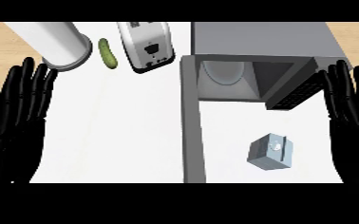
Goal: Pick up the milk, place it into the microwave and close the microwave
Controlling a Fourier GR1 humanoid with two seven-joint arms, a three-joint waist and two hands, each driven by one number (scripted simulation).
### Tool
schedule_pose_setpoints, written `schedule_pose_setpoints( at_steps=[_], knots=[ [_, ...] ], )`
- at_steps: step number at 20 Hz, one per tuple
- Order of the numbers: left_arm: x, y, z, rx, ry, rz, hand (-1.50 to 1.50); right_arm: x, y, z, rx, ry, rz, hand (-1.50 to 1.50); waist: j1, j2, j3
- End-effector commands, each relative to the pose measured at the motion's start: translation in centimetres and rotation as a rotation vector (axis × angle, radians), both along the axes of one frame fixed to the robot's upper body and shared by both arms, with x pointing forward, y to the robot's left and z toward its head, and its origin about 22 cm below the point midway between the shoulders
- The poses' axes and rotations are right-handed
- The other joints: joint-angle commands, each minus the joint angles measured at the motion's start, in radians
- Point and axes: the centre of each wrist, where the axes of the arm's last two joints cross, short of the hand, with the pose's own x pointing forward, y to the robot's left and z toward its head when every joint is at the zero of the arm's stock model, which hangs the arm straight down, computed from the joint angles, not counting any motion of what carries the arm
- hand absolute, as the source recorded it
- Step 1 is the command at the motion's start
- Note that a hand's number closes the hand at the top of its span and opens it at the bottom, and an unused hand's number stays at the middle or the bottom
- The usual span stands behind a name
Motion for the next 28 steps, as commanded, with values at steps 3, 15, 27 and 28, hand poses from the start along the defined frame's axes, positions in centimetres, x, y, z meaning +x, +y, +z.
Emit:
schedule_pose_setpoints(
  at_steps=[3,15,27,28],
  knots=[
    [-1.8,0.9,1.2,0.004,0.010,0.033,-1.50,-2.0,4.7,1.7,0.040,-0.021,-0.040,-1.50,-0.013,0.027,0.014],
    [-4.5,1.2,-1.0,-0.185,0.164,0.035,-1.50,-6.6,11.4,2.7,0.190,0.110,0.185,-1.50,-0.014,0.027,0.015],
    [-6.0,5.3,-1.2,-0.183,0.160,0.019,-1.50,-6.2,9.3,-0.7,0.126,0.122,-0.053,-1.50,-0.017,0.029,0.015],
    [-5.9,3.5,-0.7,-0.187,0.147,0.028,-1.50,-5.0,8.6,-0.3,0.117,0.118,-0.080,-1.50,-0.017,0.030,0.015]
  ],
)
